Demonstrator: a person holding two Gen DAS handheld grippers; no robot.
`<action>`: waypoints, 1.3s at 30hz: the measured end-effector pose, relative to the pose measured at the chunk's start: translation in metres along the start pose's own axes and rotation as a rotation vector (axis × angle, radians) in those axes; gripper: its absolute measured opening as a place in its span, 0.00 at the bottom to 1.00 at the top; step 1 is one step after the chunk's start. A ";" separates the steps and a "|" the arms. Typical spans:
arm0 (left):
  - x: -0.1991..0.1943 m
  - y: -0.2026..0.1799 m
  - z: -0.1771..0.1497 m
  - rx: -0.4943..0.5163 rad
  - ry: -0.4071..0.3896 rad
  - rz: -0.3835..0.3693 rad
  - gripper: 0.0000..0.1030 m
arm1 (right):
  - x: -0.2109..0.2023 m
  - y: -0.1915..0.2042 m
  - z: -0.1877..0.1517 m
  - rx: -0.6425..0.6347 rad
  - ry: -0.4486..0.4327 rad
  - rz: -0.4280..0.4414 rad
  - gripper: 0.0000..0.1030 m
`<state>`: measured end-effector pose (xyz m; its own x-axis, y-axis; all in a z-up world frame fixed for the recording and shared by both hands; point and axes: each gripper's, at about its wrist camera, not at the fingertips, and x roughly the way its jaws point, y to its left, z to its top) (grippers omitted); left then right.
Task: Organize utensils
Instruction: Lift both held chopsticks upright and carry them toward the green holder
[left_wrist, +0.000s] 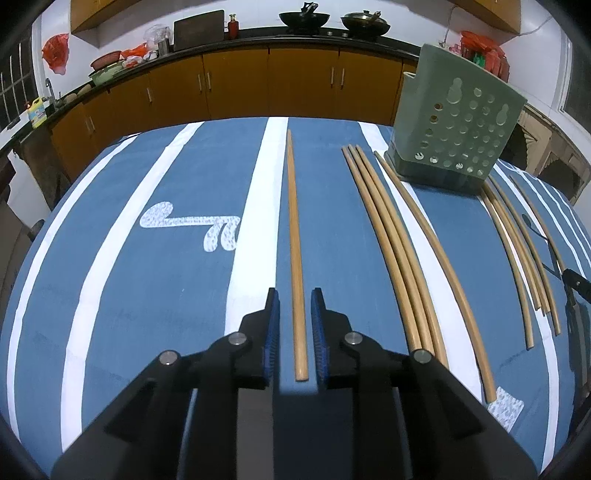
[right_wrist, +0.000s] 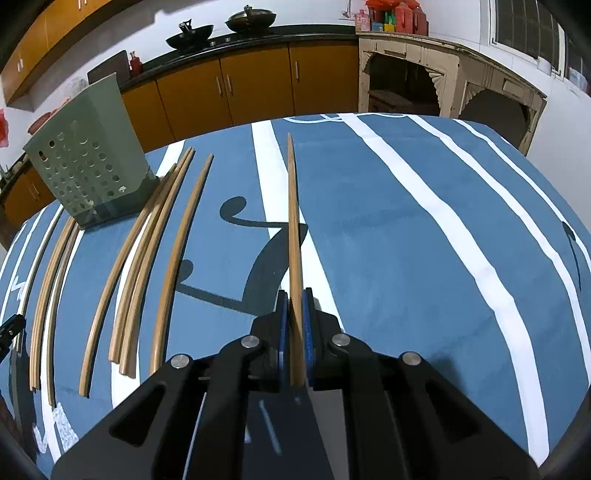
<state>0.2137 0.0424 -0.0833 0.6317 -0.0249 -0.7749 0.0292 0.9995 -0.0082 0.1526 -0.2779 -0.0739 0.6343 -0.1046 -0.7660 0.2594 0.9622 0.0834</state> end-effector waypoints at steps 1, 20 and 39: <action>-0.001 0.000 -0.001 0.000 0.000 0.002 0.18 | -0.002 0.001 -0.003 -0.011 -0.006 -0.003 0.09; -0.062 0.022 -0.002 0.003 -0.112 0.016 0.08 | -0.074 -0.011 0.017 -0.015 -0.210 0.038 0.08; -0.032 0.024 -0.021 -0.010 -0.020 0.000 0.18 | -0.008 -0.014 -0.014 -0.069 0.005 0.003 0.22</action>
<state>0.1780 0.0674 -0.0719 0.6467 -0.0253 -0.7623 0.0219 0.9997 -0.0146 0.1338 -0.2870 -0.0780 0.6317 -0.1004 -0.7687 0.2066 0.9775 0.0420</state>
